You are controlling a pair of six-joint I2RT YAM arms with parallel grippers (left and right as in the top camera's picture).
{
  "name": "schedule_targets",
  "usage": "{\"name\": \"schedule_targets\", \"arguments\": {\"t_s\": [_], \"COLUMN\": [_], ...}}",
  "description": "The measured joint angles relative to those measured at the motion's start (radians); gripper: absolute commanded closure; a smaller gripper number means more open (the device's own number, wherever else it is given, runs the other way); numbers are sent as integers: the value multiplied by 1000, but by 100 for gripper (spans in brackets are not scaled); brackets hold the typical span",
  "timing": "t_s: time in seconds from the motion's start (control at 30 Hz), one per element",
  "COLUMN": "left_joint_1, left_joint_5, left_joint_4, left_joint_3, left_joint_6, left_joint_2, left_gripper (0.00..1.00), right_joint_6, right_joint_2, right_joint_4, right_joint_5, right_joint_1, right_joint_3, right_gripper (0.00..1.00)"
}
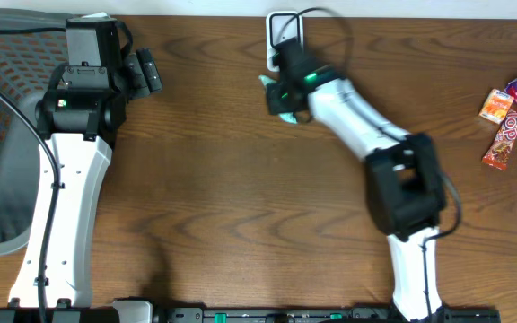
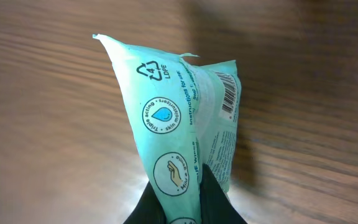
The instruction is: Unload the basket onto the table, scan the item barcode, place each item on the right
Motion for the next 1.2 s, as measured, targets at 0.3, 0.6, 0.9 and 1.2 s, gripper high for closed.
{"name": "schedule_targets", "arguments": {"t_s": [0.3,0.6,0.9,1.2], "left_joint_1": [0,0,0,0], "left_joint_5": [0,0,0,0], "left_joint_4": [0,0,0,0], "left_joint_3": [0,0,0,0], "left_joint_6": [0,0,0,0], "left_joint_2": [0,0,0,0], "left_gripper": [2,2,2,2], "right_joint_6": [-34,-17,51,35], "right_joint_2": [-46,-18,-18,-22], "right_joint_4": [0,17,34,6], "right_joint_5": [-751,-948,-832,-701], "right_joint_1": [-185,-206,-280,-388], "right_joint_3": [-35,-249,-364,-362], "right_gripper": [99,85,72,54]}}
